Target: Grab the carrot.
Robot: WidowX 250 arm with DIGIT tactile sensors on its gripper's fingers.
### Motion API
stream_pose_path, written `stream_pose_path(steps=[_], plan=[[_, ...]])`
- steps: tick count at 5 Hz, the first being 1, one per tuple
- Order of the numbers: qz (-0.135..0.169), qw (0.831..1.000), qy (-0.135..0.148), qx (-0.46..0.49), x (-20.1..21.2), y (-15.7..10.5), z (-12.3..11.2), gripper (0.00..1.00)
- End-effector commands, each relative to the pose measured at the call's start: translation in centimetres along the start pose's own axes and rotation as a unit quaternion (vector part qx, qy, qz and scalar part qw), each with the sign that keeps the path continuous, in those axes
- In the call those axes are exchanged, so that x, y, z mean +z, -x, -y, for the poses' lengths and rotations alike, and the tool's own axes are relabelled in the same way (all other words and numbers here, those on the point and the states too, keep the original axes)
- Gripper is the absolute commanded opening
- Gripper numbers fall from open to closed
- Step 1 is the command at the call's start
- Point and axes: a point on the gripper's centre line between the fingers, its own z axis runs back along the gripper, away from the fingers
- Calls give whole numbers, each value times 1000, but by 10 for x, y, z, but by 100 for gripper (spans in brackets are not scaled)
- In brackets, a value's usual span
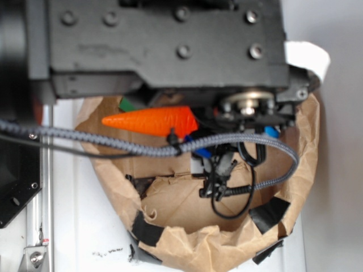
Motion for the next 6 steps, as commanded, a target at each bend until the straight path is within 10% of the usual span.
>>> stream_pose_path(steps=[1, 6], plan=[[21, 1000, -4, 3, 9, -3, 1, 0], [25, 999, -20, 16, 7, -4, 0, 0]])
